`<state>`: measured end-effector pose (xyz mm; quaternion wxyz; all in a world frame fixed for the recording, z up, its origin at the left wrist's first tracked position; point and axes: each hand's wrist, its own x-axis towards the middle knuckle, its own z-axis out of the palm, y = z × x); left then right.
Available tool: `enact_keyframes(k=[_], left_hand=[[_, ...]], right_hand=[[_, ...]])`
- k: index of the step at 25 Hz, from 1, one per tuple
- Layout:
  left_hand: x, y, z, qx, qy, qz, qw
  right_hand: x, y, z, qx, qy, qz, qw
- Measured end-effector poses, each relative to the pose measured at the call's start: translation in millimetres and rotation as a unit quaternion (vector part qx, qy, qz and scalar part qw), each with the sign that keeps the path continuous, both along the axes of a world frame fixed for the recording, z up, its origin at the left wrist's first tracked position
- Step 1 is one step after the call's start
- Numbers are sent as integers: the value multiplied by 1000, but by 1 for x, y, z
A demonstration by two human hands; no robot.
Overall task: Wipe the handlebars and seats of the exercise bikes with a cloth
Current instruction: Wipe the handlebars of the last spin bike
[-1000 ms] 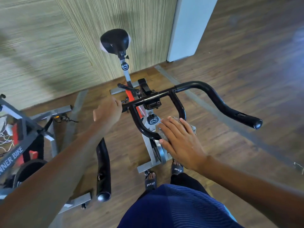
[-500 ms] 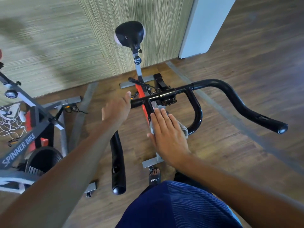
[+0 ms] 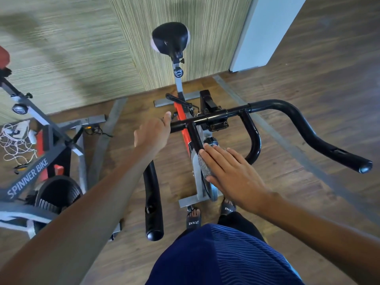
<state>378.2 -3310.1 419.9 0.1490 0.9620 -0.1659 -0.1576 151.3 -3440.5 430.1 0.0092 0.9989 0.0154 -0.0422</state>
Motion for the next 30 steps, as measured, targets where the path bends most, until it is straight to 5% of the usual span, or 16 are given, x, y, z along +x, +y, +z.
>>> enact_keyframes(k=[4, 8, 15, 21, 26, 30], left_hand=[[0, -2, 1, -2, 1, -4, 1000], [2, 0, -1, -3, 1, -5, 1000], [4, 0, -4, 11, 4, -3, 1000], [2, 2, -3, 7, -8, -8, 1000], [3, 1, -1, 32, 1, -16, 999], [-2, 2, 1, 5, 3, -1, 1000]], right_hand=[[18, 38, -11, -16, -10, -86, 996], [98, 43, 0, 97, 27, -197, 975], [63, 52, -3, 52, 38, -159, 985], [112, 41, 1, 133, 38, -204, 969], [64, 50, 0, 62, 19, -148, 987], [109, 35, -1, 148, 54, -185, 970]])
